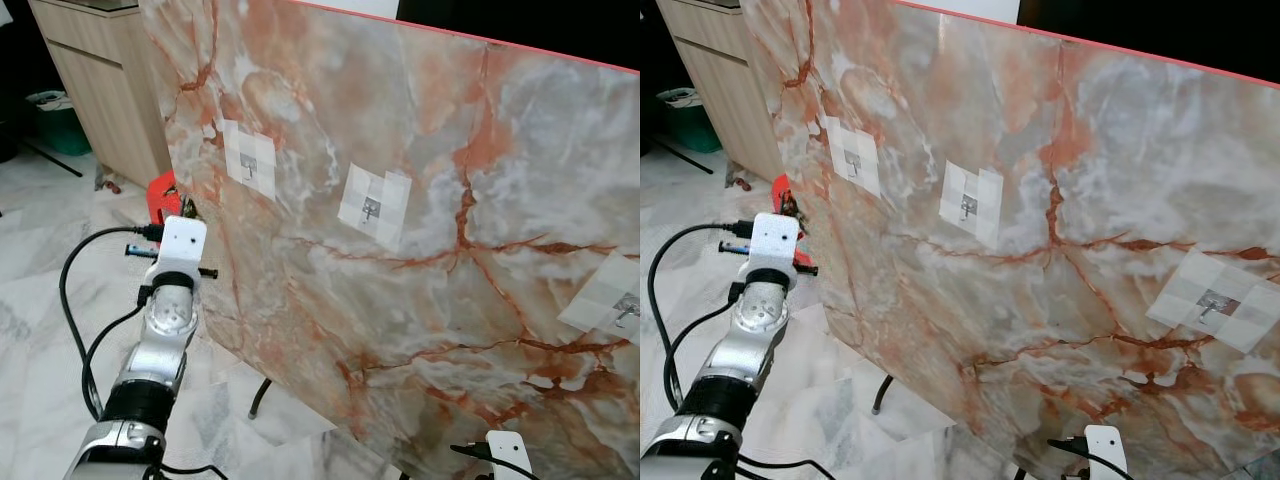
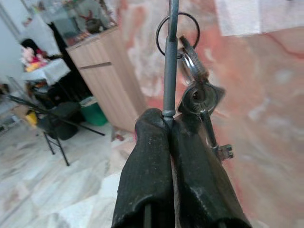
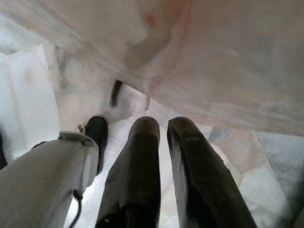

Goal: Hang keys on a hook

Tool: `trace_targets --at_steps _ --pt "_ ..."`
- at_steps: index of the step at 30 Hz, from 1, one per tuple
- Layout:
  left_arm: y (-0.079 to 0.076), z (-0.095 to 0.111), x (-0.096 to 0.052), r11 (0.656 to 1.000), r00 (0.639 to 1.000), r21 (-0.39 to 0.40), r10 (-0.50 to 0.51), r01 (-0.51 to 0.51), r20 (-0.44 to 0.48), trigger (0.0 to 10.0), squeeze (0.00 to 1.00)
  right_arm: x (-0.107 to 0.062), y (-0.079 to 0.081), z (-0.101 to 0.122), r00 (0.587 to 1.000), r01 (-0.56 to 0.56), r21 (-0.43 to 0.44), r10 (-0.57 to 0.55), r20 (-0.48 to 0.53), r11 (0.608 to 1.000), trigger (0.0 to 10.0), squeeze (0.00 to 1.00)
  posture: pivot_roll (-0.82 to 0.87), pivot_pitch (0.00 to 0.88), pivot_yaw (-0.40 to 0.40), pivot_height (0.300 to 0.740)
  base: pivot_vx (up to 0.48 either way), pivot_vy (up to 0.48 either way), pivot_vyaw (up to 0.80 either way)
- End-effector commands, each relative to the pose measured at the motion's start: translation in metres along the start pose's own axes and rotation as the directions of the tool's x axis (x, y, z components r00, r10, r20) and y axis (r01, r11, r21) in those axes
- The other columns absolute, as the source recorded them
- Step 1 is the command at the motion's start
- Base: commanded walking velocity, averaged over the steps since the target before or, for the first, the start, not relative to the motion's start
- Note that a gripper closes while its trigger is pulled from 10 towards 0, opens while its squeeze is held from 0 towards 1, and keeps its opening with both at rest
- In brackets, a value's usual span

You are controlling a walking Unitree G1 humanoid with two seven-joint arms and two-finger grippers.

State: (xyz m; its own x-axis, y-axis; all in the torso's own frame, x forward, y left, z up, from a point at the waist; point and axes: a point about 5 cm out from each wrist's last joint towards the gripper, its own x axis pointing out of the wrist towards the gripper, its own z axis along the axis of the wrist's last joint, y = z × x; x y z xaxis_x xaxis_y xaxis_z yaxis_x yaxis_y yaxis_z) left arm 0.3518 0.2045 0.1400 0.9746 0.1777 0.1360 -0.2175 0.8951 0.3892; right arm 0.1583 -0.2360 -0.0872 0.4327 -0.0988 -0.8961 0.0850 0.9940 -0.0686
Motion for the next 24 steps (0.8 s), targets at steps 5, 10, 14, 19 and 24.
trace_targets --at_steps 5,10,14,19,24 --pt "-0.004 0.011 0.009 0.999 1.000 -0.050 -0.014 0.015 0.015 10.0 0.00 0.000 -0.004 0.002 1.000 0.010 0.009 -0.010 0.007 1.000 10.0 0.00 -0.07 0.000 -0.088 0.740 0.000 0.000 0.00" --pt "-0.006 0.015 0.013 0.997 0.999 -0.063 -0.032 0.033 0.023 10.0 0.00 -0.001 -0.005 0.002 1.000 0.011 0.007 -0.011 0.007 1.000 10.0 0.00 -0.08 0.000 -0.088 0.740 0.000 0.000 0.00" --pt "-0.011 0.020 0.015 0.994 0.997 -0.087 -0.067 0.071 0.043 10.0 0.00 -0.001 -0.005 0.002 1.000 0.011 0.006 -0.011 0.007 1.000 10.0 0.00 -0.08 0.000 -0.089 0.740 0.000 0.000 0.00" --pt "-0.015 0.022 0.015 0.991 0.993 -0.079 -0.100 0.104 0.059 10.0 0.00 -0.001 -0.005 0.003 1.000 0.011 0.003 -0.011 0.007 1.000 10.0 0.00 -0.08 0.000 -0.090 0.740 0.000 0.000 0.00" --pt "-0.016 0.023 0.014 0.988 0.989 -0.083 -0.121 0.128 0.082 10.0 0.00 0.000 -0.004 0.003 1.000 0.008 0.002 -0.008 0.008 1.000 10.0 0.00 -0.08 0.000 -0.089 0.740 0.000 0.000 0.00"
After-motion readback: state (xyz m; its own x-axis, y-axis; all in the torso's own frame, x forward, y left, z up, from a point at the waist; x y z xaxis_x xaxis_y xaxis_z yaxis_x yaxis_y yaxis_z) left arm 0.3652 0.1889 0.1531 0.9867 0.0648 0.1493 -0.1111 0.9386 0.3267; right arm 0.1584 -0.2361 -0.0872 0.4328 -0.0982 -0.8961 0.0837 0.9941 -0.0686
